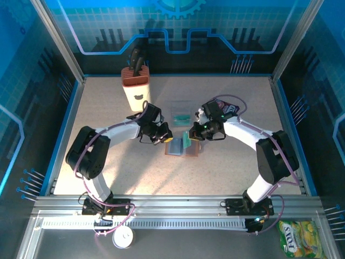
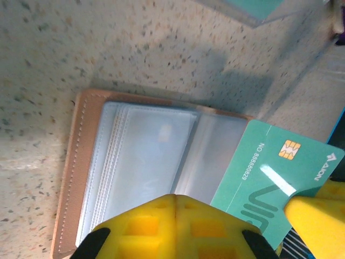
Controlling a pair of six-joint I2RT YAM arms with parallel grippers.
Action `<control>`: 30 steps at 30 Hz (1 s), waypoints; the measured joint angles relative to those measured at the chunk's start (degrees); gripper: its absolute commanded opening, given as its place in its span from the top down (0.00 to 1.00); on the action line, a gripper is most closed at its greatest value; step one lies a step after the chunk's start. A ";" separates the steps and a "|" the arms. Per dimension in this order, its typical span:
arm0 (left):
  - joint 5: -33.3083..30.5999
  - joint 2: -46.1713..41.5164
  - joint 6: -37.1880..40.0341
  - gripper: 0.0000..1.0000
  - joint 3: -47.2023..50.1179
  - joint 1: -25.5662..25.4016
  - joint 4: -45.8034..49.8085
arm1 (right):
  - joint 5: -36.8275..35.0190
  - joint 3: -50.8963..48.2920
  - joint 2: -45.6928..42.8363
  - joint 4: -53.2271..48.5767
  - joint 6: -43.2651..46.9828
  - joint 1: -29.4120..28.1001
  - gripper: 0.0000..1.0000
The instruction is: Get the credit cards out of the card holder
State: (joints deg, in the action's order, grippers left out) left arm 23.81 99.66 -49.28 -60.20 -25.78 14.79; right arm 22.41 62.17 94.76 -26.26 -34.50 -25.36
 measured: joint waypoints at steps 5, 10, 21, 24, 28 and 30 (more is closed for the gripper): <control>0.00 -1.38 0.20 0.95 -0.20 1.95 -0.02 | -1.09 3.98 1.07 -4.90 7.91 0.04 0.95; 0.00 -1.49 0.66 0.94 -0.44 3.32 0.59 | -2.82 9.38 2.80 -11.50 20.09 -0.02 0.95; -0.13 -1.46 3.67 0.94 -2.64 3.93 5.05 | -11.76 22.67 9.51 -24.39 45.81 -1.09 0.98; -0.13 -1.46 4.26 0.94 -2.62 3.98 5.16 | -13.77 26.60 11.52 -27.41 52.00 -1.90 0.98; -0.13 -1.46 4.28 0.94 -2.47 4.33 5.18 | -16.09 31.63 14.58 -31.15 59.91 -3.45 0.98; -0.13 -1.46 4.28 0.94 -2.25 4.76 5.25 | -16.65 33.79 16.28 -32.50 63.78 -4.02 0.99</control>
State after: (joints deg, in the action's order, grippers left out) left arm 23.68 98.19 -44.99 -62.46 -21.02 20.03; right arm 5.76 95.96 111.04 -58.76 29.28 -29.39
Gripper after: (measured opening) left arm 0.064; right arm 0.064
